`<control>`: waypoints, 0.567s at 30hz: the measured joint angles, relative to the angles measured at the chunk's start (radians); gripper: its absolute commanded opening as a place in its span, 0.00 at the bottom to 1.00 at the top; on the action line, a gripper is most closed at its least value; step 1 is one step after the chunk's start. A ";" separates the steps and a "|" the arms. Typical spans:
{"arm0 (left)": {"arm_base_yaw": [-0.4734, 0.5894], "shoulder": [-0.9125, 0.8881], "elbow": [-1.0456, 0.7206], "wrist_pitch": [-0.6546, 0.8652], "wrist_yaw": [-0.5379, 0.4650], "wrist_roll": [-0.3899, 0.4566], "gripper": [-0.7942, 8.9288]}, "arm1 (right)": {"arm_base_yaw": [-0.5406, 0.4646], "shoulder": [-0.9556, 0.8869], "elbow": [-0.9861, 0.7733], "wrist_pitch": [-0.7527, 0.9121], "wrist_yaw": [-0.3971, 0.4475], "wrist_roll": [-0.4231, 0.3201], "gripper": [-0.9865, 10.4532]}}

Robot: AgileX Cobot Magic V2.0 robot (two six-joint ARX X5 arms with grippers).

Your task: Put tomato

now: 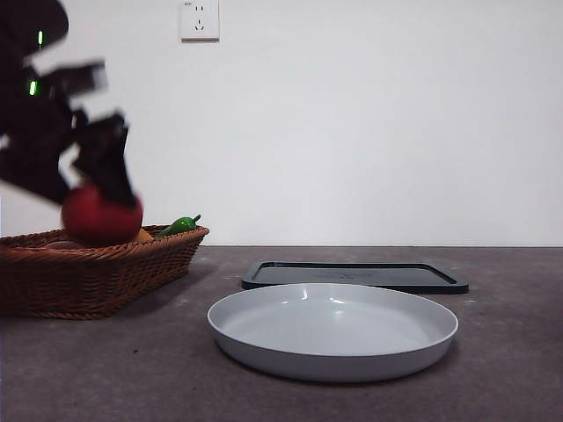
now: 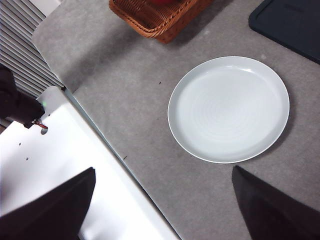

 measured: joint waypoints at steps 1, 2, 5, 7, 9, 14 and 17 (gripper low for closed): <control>-0.007 -0.024 0.017 -0.001 0.010 -0.011 0.40 | 0.000 0.000 0.000 0.000 0.000 0.000 0.46; -0.015 -0.048 0.032 -0.003 0.026 -0.021 0.40 | 0.000 0.000 0.000 0.000 0.000 0.000 0.46; -0.056 -0.109 0.058 -0.007 0.077 -0.043 0.40 | 0.000 0.000 0.000 0.000 0.000 0.000 0.46; -0.096 -0.138 0.058 -0.010 0.098 -0.053 0.40 | 0.000 0.000 0.000 0.000 0.000 0.000 0.46; -0.147 -0.151 0.058 -0.011 0.103 -0.061 0.40 | 0.000 0.000 0.000 0.000 0.002 0.000 0.46; -0.279 -0.146 0.058 -0.018 0.103 -0.069 0.40 | 0.000 0.000 0.000 0.008 0.006 0.000 0.46; -0.354 -0.117 0.058 -0.003 0.103 -0.068 0.40 | 0.000 0.000 0.000 0.008 0.021 0.000 0.46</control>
